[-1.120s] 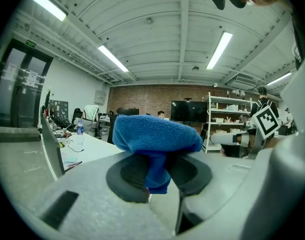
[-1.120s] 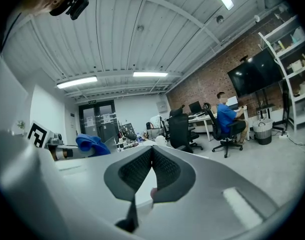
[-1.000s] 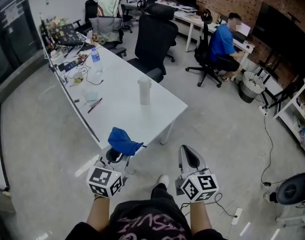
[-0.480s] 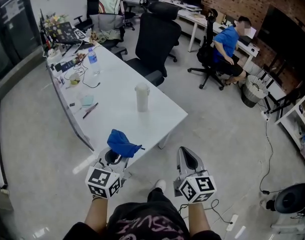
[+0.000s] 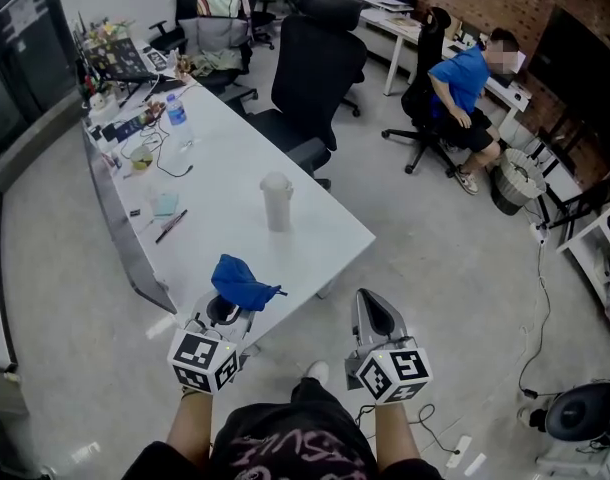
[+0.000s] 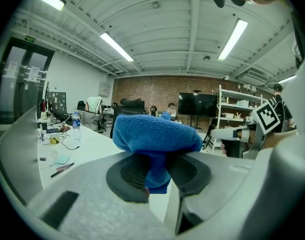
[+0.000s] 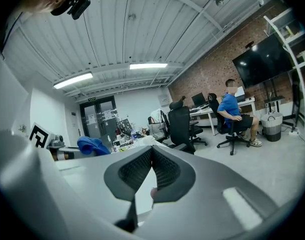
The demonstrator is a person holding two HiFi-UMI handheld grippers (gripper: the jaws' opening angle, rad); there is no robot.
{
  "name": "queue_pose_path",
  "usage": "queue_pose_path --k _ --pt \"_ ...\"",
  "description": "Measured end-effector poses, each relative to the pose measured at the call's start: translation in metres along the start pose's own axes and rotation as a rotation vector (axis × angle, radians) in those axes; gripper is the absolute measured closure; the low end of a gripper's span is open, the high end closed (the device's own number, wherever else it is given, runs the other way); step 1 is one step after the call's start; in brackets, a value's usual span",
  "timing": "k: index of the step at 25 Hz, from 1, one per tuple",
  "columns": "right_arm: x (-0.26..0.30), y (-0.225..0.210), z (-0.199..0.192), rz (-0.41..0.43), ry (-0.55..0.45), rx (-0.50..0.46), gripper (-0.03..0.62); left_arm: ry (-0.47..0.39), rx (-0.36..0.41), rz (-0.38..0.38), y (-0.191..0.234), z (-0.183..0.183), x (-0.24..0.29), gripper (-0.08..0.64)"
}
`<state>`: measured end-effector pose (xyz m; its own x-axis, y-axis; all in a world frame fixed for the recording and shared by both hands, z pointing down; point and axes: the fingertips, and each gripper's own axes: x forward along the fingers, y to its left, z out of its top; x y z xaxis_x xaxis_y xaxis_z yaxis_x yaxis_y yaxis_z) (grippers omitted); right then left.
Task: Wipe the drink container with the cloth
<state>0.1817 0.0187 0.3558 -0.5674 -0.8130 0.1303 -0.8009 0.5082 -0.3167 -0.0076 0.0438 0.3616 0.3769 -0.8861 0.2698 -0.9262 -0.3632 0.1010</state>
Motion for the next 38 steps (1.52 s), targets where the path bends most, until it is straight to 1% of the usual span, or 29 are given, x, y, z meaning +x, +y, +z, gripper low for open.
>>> queue_pose_path --k 10,17,19,29,33,38 --pt "0.044 -0.045 0.02 0.075 0.015 0.002 0.591 0.0 -0.002 0.07 0.003 0.015 0.055 0.465" --pt "0.063 -0.065 0.034 0.122 0.025 -0.015 0.59 0.008 -0.006 0.105 0.0 0.019 0.079 0.465" --pt "0.066 -0.069 0.036 0.131 0.029 -0.018 0.58 0.009 -0.006 0.111 -0.001 0.02 0.083 0.463" --pt "0.093 -0.07 0.04 0.19 0.045 -0.026 0.575 0.02 0.003 0.145 0.009 0.02 0.094 0.463" --pt "0.107 -0.065 0.04 0.219 0.055 -0.036 0.564 0.019 -0.009 0.157 0.018 0.019 0.097 0.463" --pt "0.129 -0.058 0.039 0.254 0.07 -0.055 0.535 0.024 -0.022 0.164 0.033 0.019 0.105 0.463"
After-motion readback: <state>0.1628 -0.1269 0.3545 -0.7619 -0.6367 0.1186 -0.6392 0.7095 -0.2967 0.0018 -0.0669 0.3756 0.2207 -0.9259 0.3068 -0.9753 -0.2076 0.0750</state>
